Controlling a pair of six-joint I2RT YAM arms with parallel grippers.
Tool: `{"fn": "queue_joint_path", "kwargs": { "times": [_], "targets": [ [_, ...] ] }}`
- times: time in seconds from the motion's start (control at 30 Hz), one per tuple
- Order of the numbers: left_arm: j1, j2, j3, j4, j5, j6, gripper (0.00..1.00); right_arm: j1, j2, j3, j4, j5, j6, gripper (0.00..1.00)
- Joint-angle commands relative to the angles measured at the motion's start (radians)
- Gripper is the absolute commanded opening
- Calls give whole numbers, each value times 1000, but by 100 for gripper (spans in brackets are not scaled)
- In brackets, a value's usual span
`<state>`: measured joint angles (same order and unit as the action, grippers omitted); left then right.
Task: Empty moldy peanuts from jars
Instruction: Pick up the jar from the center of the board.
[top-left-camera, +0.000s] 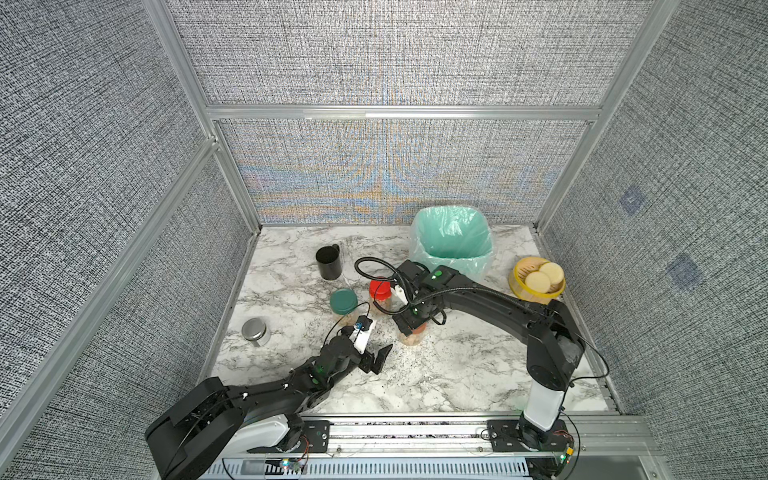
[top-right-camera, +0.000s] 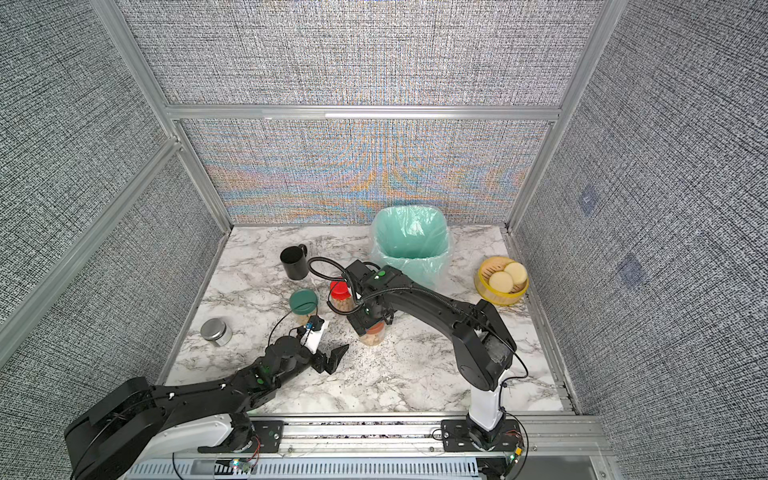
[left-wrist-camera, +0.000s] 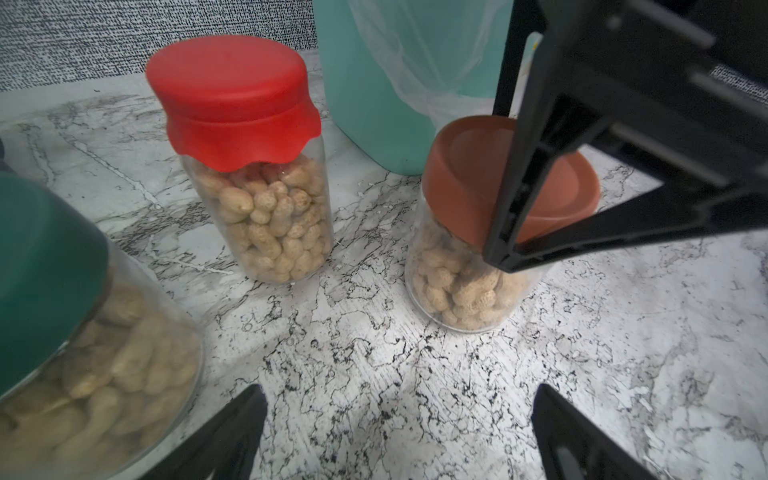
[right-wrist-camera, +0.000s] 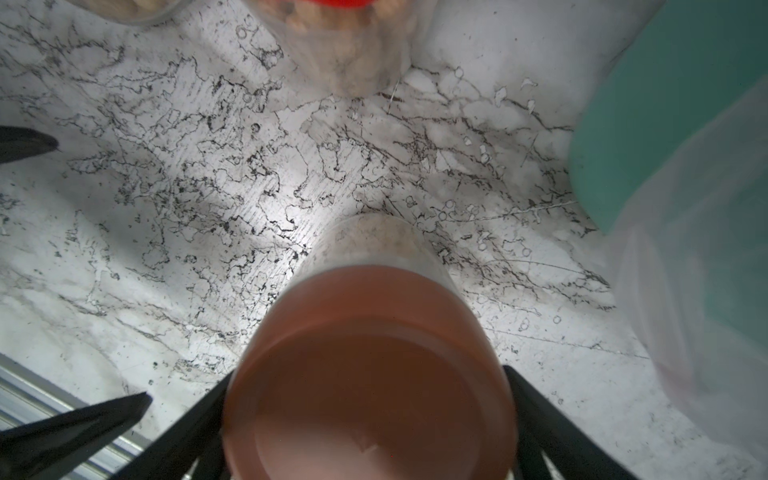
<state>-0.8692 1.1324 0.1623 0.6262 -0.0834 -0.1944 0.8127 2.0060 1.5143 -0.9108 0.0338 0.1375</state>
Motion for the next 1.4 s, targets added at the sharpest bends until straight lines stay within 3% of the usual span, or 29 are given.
{"fn": "queue_joint_path", "kwargs": {
  "times": [0.0, 0.17, 0.23, 0.5, 0.6, 0.93, 1.27, 1.37],
  "targets": [
    [-1, -1, 2, -2, -12, -3, 100, 0, 15, 7, 4, -6, 5, 89],
    [-1, -10, 3, -9, -15, -1, 100, 1, 24, -1, -4, -2, 4, 80],
    [-1, -13, 6, -15, -15, -1, 100, -1, 18, -3, 1, -15, 3, 71],
    [1, -63, 44, -72, 44, 12, 100, -37, -36, -38, 59, -155, -7, 15],
    [1, -73, 81, -114, 88, 28, 100, -65, -80, -48, 100, -233, -9, 0],
    [6, -106, 207, -216, 212, 69, 100, -156, -253, -72, 216, -439, -36, 0],
    [30, -45, 312, -289, 276, 142, 100, -287, -391, -218, 378, -818, -59, 0],
    [35, -14, 345, -304, 296, 165, 100, -305, -402, -223, 355, -873, -114, 0]
  ]
}}
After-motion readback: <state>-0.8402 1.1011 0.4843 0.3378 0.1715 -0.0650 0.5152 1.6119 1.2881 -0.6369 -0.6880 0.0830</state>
